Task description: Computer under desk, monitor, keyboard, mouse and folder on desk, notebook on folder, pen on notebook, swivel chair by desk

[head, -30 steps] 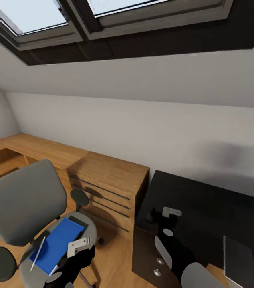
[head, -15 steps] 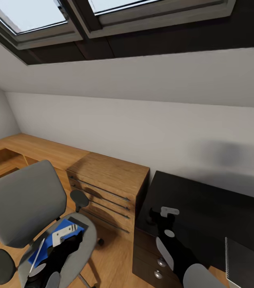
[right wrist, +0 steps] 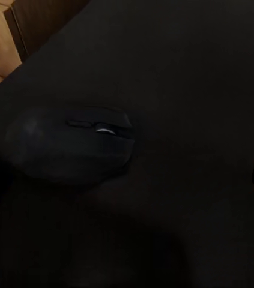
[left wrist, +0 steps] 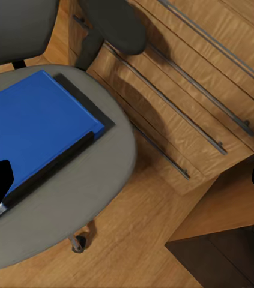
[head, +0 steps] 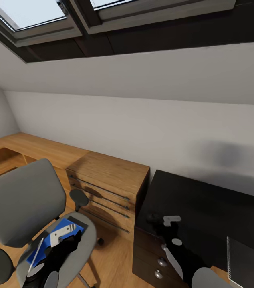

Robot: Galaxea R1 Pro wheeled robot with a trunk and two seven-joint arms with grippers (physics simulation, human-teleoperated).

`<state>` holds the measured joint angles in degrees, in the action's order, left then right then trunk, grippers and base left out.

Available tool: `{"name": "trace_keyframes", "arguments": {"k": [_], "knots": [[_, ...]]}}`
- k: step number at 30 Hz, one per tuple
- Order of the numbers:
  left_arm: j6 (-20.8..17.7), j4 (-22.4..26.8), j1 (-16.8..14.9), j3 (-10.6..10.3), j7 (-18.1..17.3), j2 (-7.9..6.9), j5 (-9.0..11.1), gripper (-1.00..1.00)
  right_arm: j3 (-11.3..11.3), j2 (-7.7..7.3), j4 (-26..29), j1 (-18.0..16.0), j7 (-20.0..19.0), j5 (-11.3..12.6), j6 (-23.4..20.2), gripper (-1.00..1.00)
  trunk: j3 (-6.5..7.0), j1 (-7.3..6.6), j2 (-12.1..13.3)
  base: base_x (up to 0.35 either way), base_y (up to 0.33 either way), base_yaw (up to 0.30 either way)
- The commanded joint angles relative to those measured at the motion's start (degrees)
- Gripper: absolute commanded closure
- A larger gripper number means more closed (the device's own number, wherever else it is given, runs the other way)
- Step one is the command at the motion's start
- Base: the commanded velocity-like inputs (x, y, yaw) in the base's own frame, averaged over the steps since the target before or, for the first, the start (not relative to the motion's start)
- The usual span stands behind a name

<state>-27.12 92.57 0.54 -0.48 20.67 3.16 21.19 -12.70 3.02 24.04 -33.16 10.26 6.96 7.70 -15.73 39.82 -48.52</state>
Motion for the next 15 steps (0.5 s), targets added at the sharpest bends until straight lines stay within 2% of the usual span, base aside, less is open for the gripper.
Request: {"name": "trace_keyframes", "arguments": {"k": [1,4,8,9,10,15], "knots": [[-0.1,0.1,0.0,-0.1,0.5,0.00,0.6,-1.00,-0.5,-0.04,-0.1,-0.1,-0.1,0.3,0.2,-1.00,-0.25,0.24,-0.5,0.000,0.000,0.000],[-0.1,0.0,0.0,-0.1,0.5,0.00,0.6,-1.00,-0.5,0.01,-0.2,-0.2,-1.0,0.0,-0.6,-1.00,-0.79,0.90,-1.7,0.000,0.000,0.000],[-0.1,0.0,0.0,-0.1,0.5,0.01,0.6,-1.00,-0.5,0.22,-0.1,-2.0,-1.1,-0.1,-4.8,-1.00,-1.50,1.77,-3.3,0.000,0.000,0.000],[-0.1,-0.1,0.0,-0.1,0.5,0.01,0.6,-1.00,-0.5,0.27,0.0,-3.9,-1.1,-0.1,-7.3,-1.00,-1.68,1.99,-3.7,0.000,0.000,0.000],[-0.1,-0.1,0.0,-0.1,0.5,0.01,0.5,-1.00,-0.5,0.30,0.0,-7.1,-1.1,0.0,-10.9,-1.00,-1.86,2.21,-4.1,0.000,0.000,0.000],[-0.1,-0.2,0.0,-0.1,0.5,0.01,0.5,-1.00,-0.4,0.37,-0.2,-13.2,-1.2,0.3,-19.6,-1.00,-2.76,3.31,-6.1,0.000,0.000,0.000]]}}
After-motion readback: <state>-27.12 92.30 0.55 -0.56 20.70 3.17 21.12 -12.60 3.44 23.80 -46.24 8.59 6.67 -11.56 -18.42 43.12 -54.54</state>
